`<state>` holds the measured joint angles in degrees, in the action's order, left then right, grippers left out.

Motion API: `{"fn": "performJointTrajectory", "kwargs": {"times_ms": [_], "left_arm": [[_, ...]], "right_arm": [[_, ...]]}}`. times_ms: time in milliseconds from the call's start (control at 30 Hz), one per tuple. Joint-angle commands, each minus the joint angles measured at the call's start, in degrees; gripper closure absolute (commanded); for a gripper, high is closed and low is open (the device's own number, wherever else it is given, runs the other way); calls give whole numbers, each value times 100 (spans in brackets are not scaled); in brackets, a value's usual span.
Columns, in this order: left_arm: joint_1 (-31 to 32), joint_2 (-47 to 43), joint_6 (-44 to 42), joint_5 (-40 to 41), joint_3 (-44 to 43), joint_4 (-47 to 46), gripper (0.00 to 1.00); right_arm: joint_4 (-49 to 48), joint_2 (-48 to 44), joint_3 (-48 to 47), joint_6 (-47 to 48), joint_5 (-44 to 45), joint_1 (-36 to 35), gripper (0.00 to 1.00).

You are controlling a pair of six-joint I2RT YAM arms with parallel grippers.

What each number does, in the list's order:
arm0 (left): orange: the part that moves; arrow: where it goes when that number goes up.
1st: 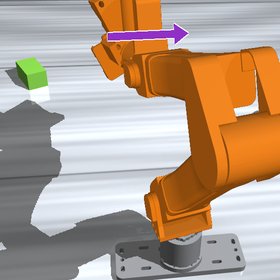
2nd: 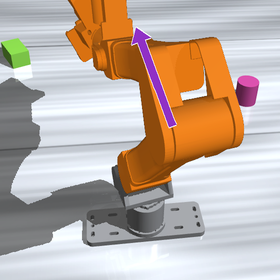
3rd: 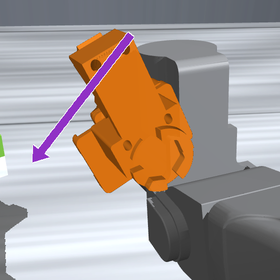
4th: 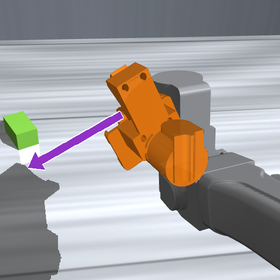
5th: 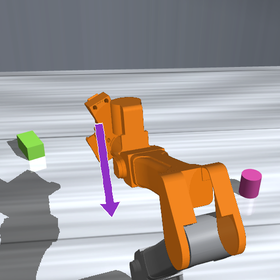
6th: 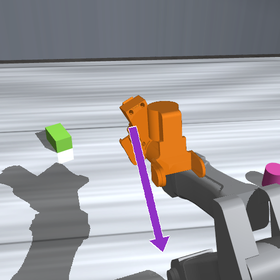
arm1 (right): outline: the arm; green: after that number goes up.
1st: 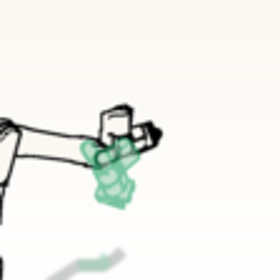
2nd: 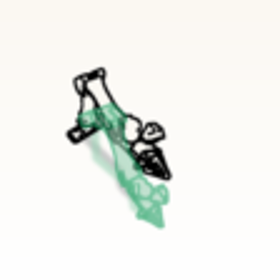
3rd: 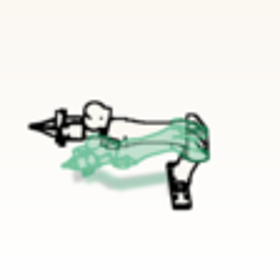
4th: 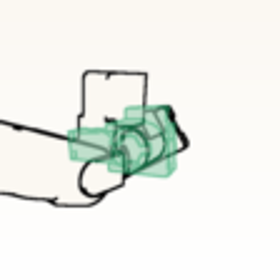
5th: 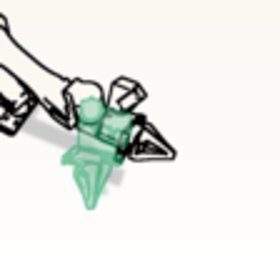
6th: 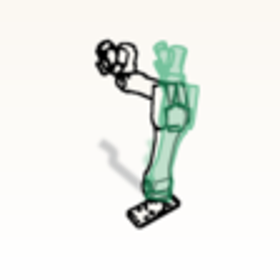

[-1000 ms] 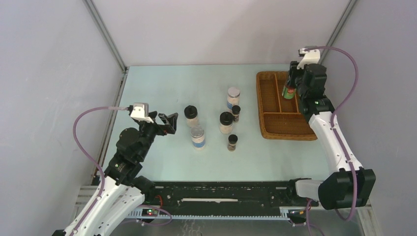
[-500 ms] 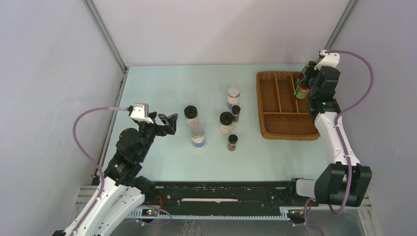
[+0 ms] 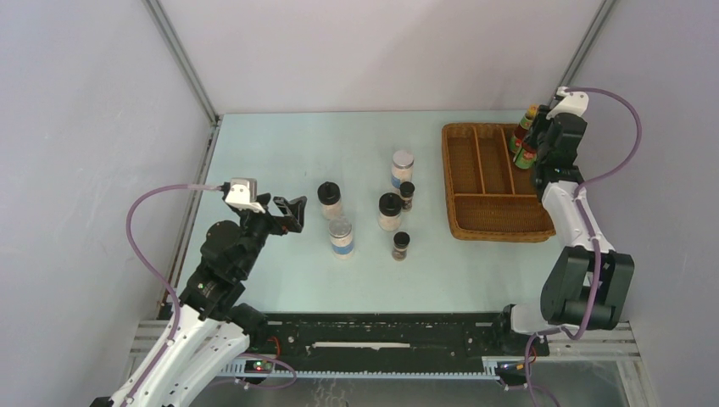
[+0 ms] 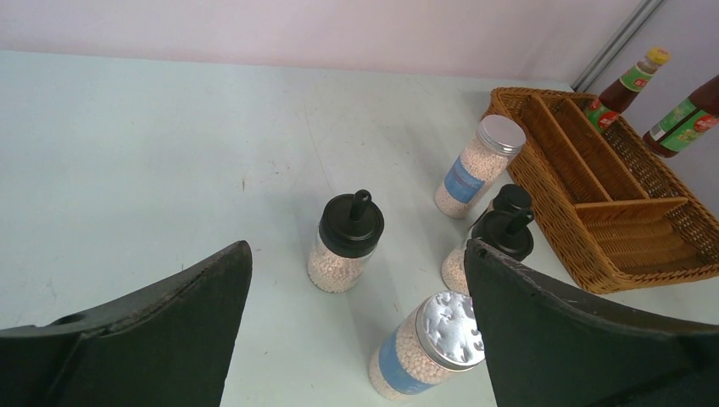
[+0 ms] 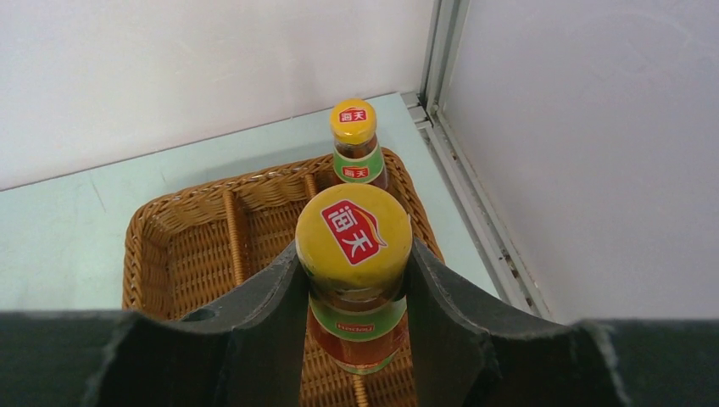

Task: Organize the condiment bottles
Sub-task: Place the bottle in the storage box.

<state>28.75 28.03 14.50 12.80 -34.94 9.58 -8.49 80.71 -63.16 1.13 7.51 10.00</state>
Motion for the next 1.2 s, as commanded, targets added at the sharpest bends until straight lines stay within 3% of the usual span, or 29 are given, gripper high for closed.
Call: {"fn": "performJointTrajectory", "kwargs": {"times_ms": [0, 1167], "left_arm": [[25, -26, -157, 19, -362, -89, 0], [25, 262, -123, -338, -118, -501, 0]], "right_arm": [[-1268, 77, -196, -20, -12, 143, 100], [-2209, 1394, -135, 303, 139, 434, 100]]}}
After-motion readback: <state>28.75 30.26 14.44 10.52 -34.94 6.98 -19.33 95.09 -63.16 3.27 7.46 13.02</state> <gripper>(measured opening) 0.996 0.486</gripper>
